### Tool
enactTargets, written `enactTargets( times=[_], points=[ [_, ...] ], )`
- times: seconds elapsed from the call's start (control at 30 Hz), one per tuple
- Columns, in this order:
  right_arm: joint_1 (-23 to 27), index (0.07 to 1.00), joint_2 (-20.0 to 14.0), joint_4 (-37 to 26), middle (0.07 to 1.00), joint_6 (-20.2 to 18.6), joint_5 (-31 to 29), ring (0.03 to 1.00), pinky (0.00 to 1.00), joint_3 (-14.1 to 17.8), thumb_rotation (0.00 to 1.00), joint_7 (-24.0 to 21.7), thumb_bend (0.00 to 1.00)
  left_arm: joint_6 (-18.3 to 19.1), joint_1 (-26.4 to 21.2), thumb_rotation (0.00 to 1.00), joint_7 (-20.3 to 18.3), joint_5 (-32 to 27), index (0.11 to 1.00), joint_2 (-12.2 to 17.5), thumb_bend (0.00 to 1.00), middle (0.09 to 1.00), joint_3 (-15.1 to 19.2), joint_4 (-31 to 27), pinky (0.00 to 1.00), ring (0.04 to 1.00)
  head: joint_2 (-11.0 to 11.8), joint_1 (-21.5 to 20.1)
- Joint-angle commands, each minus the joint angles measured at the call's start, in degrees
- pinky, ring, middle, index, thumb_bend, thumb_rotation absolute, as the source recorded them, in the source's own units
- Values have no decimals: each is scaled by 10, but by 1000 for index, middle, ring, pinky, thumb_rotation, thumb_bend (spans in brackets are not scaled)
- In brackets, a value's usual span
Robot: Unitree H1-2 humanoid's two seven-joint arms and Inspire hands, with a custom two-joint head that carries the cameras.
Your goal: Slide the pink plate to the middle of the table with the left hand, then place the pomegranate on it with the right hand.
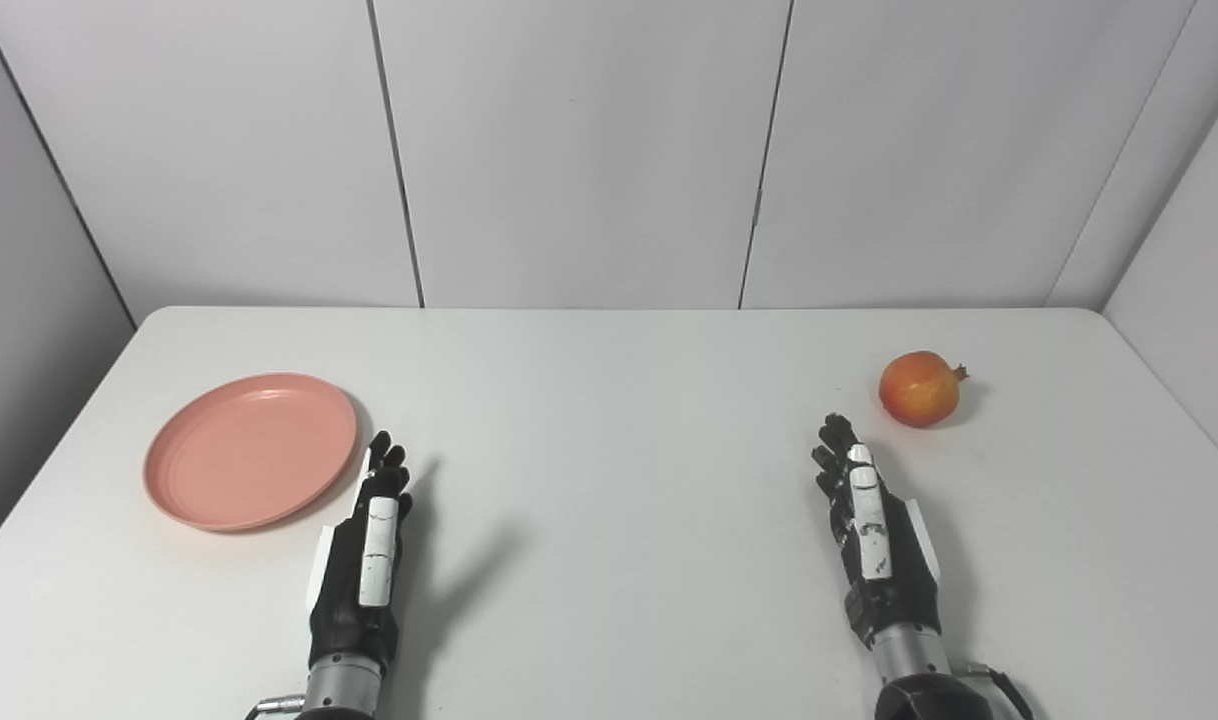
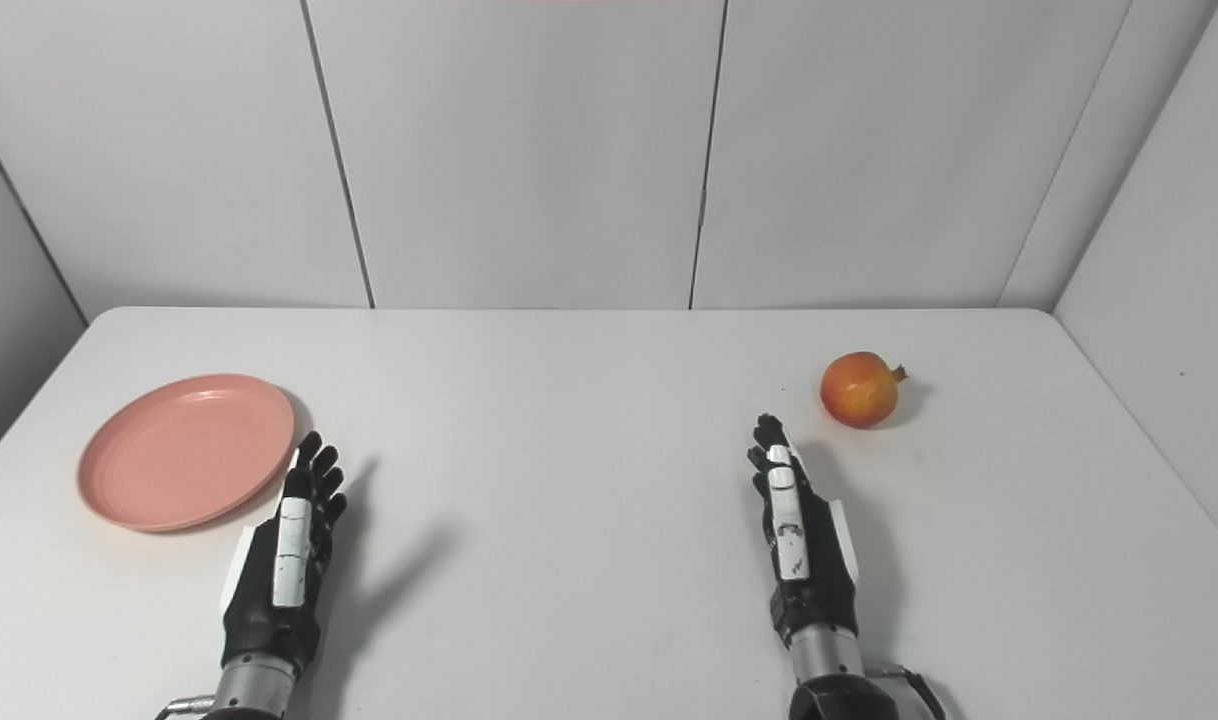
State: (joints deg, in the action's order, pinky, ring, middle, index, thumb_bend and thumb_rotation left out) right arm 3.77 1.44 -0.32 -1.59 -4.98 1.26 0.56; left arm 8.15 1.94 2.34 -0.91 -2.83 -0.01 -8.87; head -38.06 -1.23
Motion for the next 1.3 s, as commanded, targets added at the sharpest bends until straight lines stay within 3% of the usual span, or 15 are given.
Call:
enactTargets(
  times=[0.0, 1.07, 1.27],
  points=[
    [3, 927, -5, 1, 953, 1, -1, 958, 1000, 3, 1000, -4, 654, 0, -1, 993, 3, 4, 1000, -10, 791, 995, -6, -6, 1000, 1000, 1, 0],
    [-4, 927, -4, -5, 953, -2, -5, 959, 1000, 3, 1000, -2, 627, 0, 0, 986, 9, 8, 1000, -10, 801, 990, -7, -3, 1000, 1000, 0, -3],
    [-15, 921, 2, -14, 950, -2, -7, 952, 1000, 6, 1000, 2, 664, 2, -2, 984, 6, 5, 1000, -9, 804, 994, -7, -3, 1000, 1000, 2, -4]
  ],
)
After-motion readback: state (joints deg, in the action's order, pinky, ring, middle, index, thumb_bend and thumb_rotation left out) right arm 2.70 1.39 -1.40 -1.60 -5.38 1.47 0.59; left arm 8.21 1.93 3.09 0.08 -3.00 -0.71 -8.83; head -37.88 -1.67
